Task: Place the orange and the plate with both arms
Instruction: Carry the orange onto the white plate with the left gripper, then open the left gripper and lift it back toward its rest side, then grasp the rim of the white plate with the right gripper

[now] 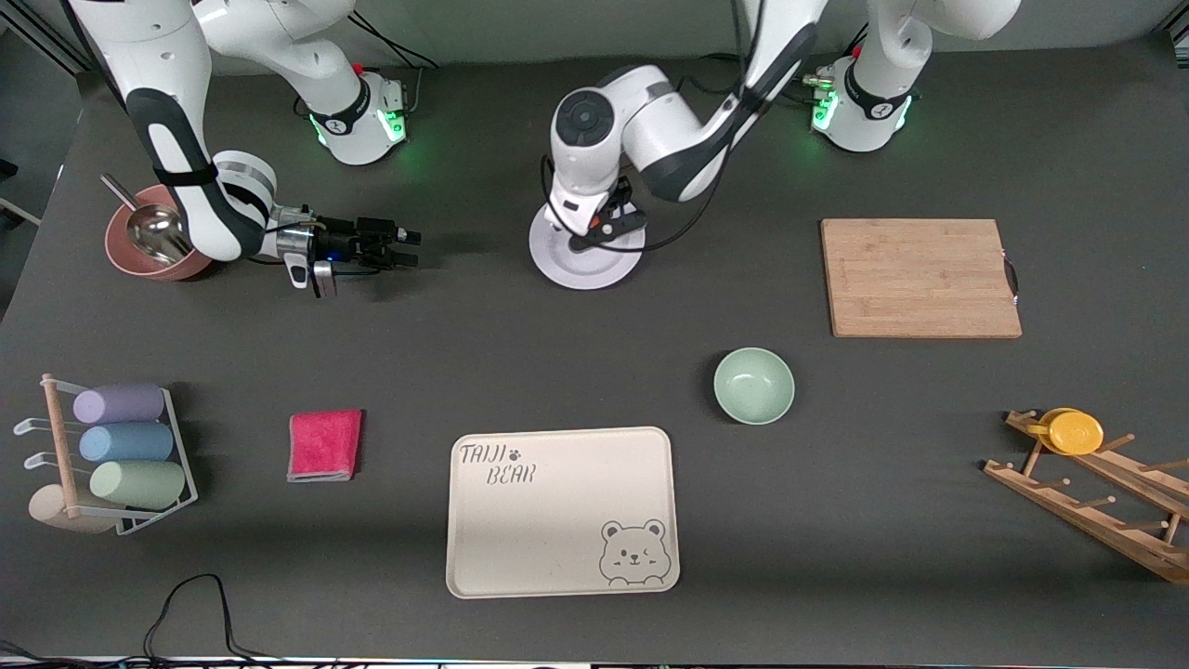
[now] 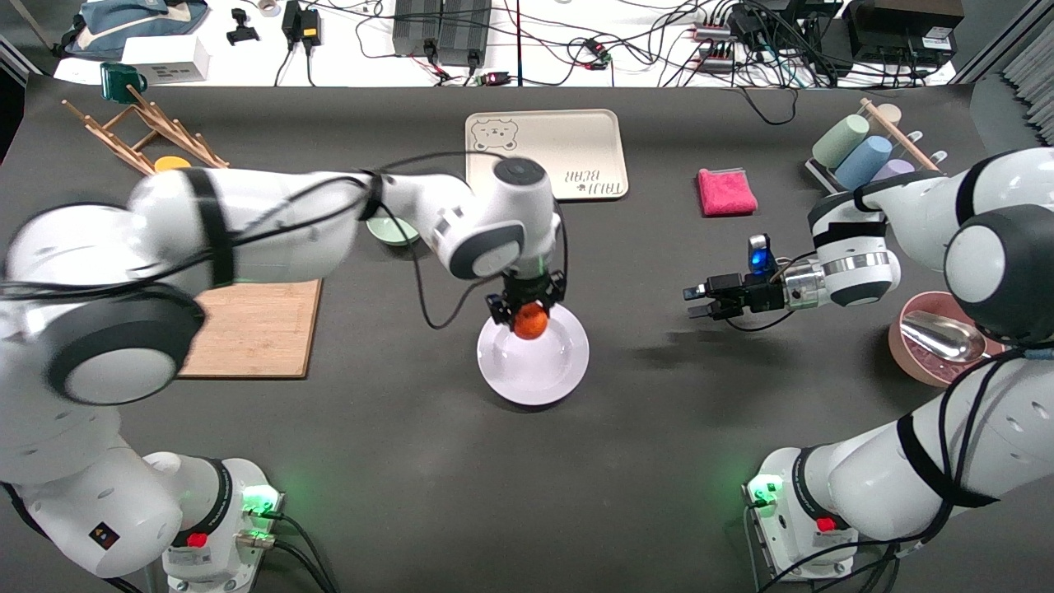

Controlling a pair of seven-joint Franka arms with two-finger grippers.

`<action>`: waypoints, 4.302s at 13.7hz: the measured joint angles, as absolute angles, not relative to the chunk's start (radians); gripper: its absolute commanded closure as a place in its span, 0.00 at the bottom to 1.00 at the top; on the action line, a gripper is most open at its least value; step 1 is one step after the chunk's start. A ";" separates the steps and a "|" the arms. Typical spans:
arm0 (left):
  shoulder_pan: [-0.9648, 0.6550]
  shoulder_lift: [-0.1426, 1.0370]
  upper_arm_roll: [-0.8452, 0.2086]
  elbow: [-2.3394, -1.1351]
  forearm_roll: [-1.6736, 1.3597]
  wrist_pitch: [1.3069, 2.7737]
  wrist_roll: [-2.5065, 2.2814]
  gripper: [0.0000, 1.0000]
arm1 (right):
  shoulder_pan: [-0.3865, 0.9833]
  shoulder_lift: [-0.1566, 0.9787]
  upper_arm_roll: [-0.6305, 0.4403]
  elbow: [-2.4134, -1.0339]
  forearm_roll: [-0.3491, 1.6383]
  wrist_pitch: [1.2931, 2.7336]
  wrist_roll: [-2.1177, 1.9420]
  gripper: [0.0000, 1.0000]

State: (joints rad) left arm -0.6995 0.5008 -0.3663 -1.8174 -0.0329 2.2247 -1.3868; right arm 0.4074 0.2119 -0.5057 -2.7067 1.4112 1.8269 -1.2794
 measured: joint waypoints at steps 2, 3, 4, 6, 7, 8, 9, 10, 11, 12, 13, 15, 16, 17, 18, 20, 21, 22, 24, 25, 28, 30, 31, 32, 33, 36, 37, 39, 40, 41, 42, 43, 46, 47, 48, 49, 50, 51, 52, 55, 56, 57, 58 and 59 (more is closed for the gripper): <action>-0.723 0.583 -0.366 -1.801 0.022 2.281 -1.430 0.88 | 0.407 0.217 -0.506 -2.705 1.412 1.826 -1.280 0.00; -0.728 0.612 -0.366 -1.796 0.042 2.301 -1.444 0.86 | 0.407 0.217 -0.506 -2.704 1.412 1.826 -1.280 0.00; -0.729 0.632 -0.366 -1.792 0.057 2.317 -1.452 0.75 | 0.407 0.217 -0.506 -2.704 1.412 1.826 -1.280 0.00; -0.729 0.651 -0.362 -1.786 0.068 2.326 -1.454 0.00 | 0.407 0.217 -0.506 -2.704 1.412 1.826 -1.280 0.00; -0.729 0.653 -0.360 -1.782 0.073 2.326 -1.454 0.00 | 0.407 0.217 -0.506 -2.704 1.412 1.826 -1.280 0.00; -0.729 0.652 -0.360 -1.777 0.083 2.324 -1.454 0.00 | 0.407 0.217 -0.506 -2.704 1.412 1.826 -1.280 0.00; -0.728 0.651 -0.359 -1.769 0.097 2.316 -1.455 0.00 | 0.407 0.217 -0.506 -2.704 1.412 1.826 -1.280 0.01; -0.724 0.643 -0.357 -1.761 0.103 2.291 -1.455 0.00 | 0.407 0.217 -0.506 -2.704 1.412 1.826 -1.280 0.08; -0.715 0.624 -0.354 -1.752 0.106 2.246 -1.453 0.00 | 0.407 0.217 -0.506 -2.704 1.412 1.826 -1.280 0.16; -0.698 0.594 -0.352 -1.744 0.108 2.200 -1.440 0.00 | 0.407 0.217 -0.506 -2.704 1.412 1.826 -1.280 0.29; -0.669 0.556 -0.350 -1.741 0.107 2.161 -1.408 0.00 | 0.407 0.217 -0.506 -2.703 1.412 1.826 -1.280 0.38; -0.570 0.470 -0.350 -1.739 0.088 2.077 -1.277 0.00 | 0.408 0.218 -0.506 -2.703 1.412 1.826 -1.280 0.51; -0.515 0.430 -0.349 -1.739 0.070 2.039 -1.192 0.00 | 0.408 0.218 -0.506 -2.702 1.412 1.826 -1.280 0.54; -0.459 0.395 -0.348 -1.740 0.055 2.003 -1.108 0.00 | 0.408 0.218 -0.505 -2.702 1.412 1.826 -1.280 0.54; -0.402 0.365 -0.347 -1.740 0.047 1.967 -1.030 0.00 | 0.408 0.218 -0.505 -2.701 1.412 1.826 -1.280 0.54; -0.296 0.312 -0.344 -1.743 0.043 1.916 -0.907 0.00 | 0.408 0.221 -0.505 -2.700 1.412 1.826 -1.280 0.58; -0.247 0.286 -0.342 -1.746 0.043 1.895 -0.841 0.00 | 0.408 0.223 -0.505 -2.700 1.412 1.826 -1.280 0.59; -0.195 0.261 -0.341 -1.748 0.044 1.862 -0.762 0.00 | 0.408 0.226 -0.505 -2.699 1.412 1.826 -1.280 0.61; -0.078 0.212 -0.337 -1.752 0.052 1.796 -0.596 0.00 | 0.409 0.230 -0.505 -2.698 1.412 1.826 -1.280 0.61; -0.021 0.192 -0.334 -1.757 0.069 1.782 -0.529 0.00 | 0.409 0.233 -0.504 -2.697 1.412 1.826 -1.280 0.61; 0.150 0.174 -0.329 -1.765 0.091 1.783 -0.328 0.00 | 0.409 0.252 -0.458 -2.695 1.488 1.828 -1.287 0.61; 0.244 0.155 -0.329 -1.765 0.091 1.788 -0.227 0.00 | 0.414 0.270 -0.362 -2.693 1.593 1.855 -1.309 0.61; 0.269 0.134 -0.329 -1.764 0.091 1.789 -0.198 0.00 | 0.418 0.279 -0.321 -2.692 1.632 1.874 -1.315 0.61; 0.280 0.104 -0.328 -1.763 0.091 1.787 -0.172 0.00 | 0.424 0.285 -0.291 -2.691 1.661 1.891 -1.318 0.61; 0.281 0.070 -0.329 -1.762 0.090 1.777 -0.149 0.00 | 0.428 0.289 -0.269 -2.689 1.684 1.908 -1.323 0.61; 0.279 -0.026 -0.337 -1.768 0.055 1.714 -0.106 0.00 | 0.427 0.298 -0.187 -2.688 1.815 1.939 -1.357 0.61; 0.279 -0.048 -0.332 -1.772 0.030 1.696 -0.078 0.00 | 0.428 0.303 -0.144 -2.687 1.871 1.957 -1.372 0.61; 0.280 -0.076 -0.301 -1.786 -0.004 1.680 -0.021 0.00 | 0.429 0.314 -0.065 -2.684 1.961 1.996 -1.393 0.61; 0.280 -0.086 -0.287 -1.798 -0.010 1.680 -0.006 0.00 | 0.431 0.318 -0.040 -2.680 1.984 2.012 -1.395 0.61; 0.280 -0.094 -0.274 -1.809 -0.013 1.680 0.005 0.00 | 0.432 0.320 -0.028 -2.677 1.990 2.024 -1.395 0.61; 0.280 -0.099 -0.260 -1.817 -0.015 1.679 0.017 0.00 | 0.432 0.321 -0.027 -2.675 1.992 2.027 -1.397 0.61; 0.280 -0.104 -0.245 -1.823 -0.018 1.676 0.036 0.00 | 0.431 0.322 -0.027 -2.674 1.994 2.030 -1.406 0.61; 0.280 -0.118 -0.208 -1.827 -0.031 1.654 0.081 0.00 | 0.431 0.343 -0.027 -2.664 2.000 2.036 -1.431 0.61; 0.280 -0.125 -0.206 -1.830 -0.033 1.652 0.084 0.00 | 0.431 0.352 -0.026 -2.660 2.005 2.036 -1.433 0.61; 0.279 -0.131 -0.207 -1.835 -0.034 1.651 0.084 0.00 | 0.432 0.359 -0.023 -2.656 2.023 2.036 -1.439 0.61; 0.278 -0.134 -0.208 -1.838 -0.035 1.651 0.085 0.00 | 0.434 0.364 -0.010 -2.655 2.064 2.036 -1.454 0.62; 0.278 -0.135 -0.210 -1.838 -0.035 1.651 0.085 0.00 | 0.441 0.370 0.012 -2.653 2.115 2.036 -1.470 0.62; 0.277 -0.135 -0.210 -1.838 -0.035 1.652 0.085 0.00 | 0.453 0.375 0.034 -2.650 2.153 2.036 -1.477 0.62; 0.277 -0.135 -0.210 -1.838 -0.035 1.653 0.085 0.00 | 0.466 0.378 0.049 -2.645 2.174 2.037 -1.477 0.62; 0.277 -0.135 -0.209 -1.846 -0.035 1.666 0.085 0.00 | 0.477 0.382 0.056 -2.637 2.182 2.039 -1.479 0.62; 0.278 -0.134 -0.207 -1.851 -0.035 1.670 0.085 0.00 | 0.477 0.384 0.056 -2.637 2.182 2.040 -1.488 0.62; 0.278 -0.134 -0.205 -1.852 -0.035 1.671 0.085 0.00 | 0.477 0.387 0.056 -2.637 2.182 2.040 -1.500 0.62; 0.278 -0.134 -0.204 -1.853 -0.035 1.671 0.085 0.00 | 0.477 0.391 0.056 -2.637 2.182 2.040 -1.514 0.62; 0.278 -0.134 -0.203 -1.853 -0.035 1.671 0.085 0.00 | 0.477 0.396 0.056 -2.636 2.182 2.040 -1.531 0.62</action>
State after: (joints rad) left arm 0.2776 -0.1342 -0.2029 -1.8534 -0.0352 1.6708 0.0847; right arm 0.4766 0.3963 0.0559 -2.6361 2.1820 2.0396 -1.5309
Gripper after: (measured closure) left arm 0.000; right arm 0.617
